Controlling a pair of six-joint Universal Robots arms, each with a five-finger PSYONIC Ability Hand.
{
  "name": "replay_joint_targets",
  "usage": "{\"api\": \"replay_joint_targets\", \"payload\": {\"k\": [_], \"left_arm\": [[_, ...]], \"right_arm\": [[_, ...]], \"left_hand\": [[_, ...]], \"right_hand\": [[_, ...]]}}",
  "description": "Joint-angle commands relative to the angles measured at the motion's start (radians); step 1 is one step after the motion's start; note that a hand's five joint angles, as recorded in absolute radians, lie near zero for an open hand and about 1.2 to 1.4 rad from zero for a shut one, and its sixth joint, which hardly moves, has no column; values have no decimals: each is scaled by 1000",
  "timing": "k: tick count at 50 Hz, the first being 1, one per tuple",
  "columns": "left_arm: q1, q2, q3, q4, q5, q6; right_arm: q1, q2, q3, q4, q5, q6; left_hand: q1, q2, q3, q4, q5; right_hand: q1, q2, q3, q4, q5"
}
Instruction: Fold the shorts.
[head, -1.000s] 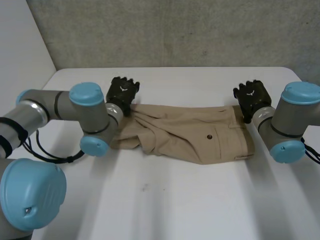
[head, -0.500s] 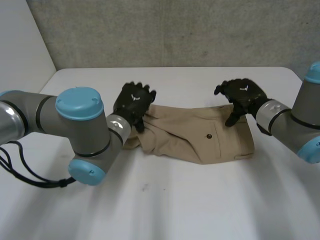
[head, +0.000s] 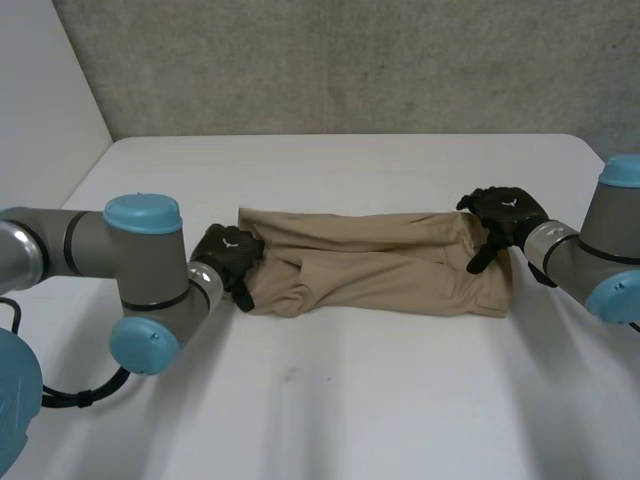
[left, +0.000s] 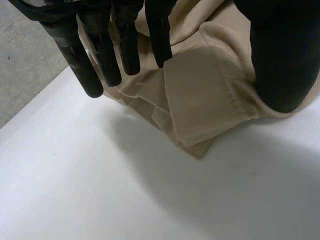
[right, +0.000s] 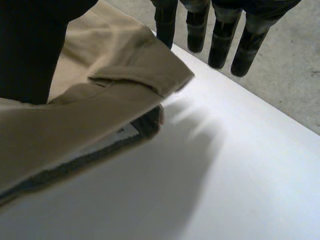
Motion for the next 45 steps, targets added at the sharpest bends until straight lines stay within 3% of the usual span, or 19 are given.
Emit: {"api": "replay_joint_targets", "payload": {"k": [1,13,24,33,38,45], "left_arm": [[-11,19,2,0,1,15],[-57,197,-6,3,0,1],[-62,212,0,5,5,-37],[-57,111,75,11,54,-161],[-49,15,152,8,80,-164],[-16,-82,278,9,83,-164]], "right_arm": [[-6,-20,3,0,-9,0],[-4,-327,104,-31,-21,81],[-7,-431,258,-22,-23,84],[-10,-447,387,-3,-23,81],[-12,-450,452,46,-29,74],[-9,-450,526,49,-37,-6]], "left_hand": [[51,57,56,55,52],[-28,-22,-23,-25,-27],[-25,-19,-20,-22,-24],[10,16,15,13,11],[215,221,220,218,216],[286,292,291,289,287]], "right_hand": [[-53,-88,-79,-85,-80],[-53,-88,-79,-85,-80],[-53,-88,-79,-85,-80],[60,25,34,28,33],[236,201,210,204,209],[372,336,345,339,344]]}}
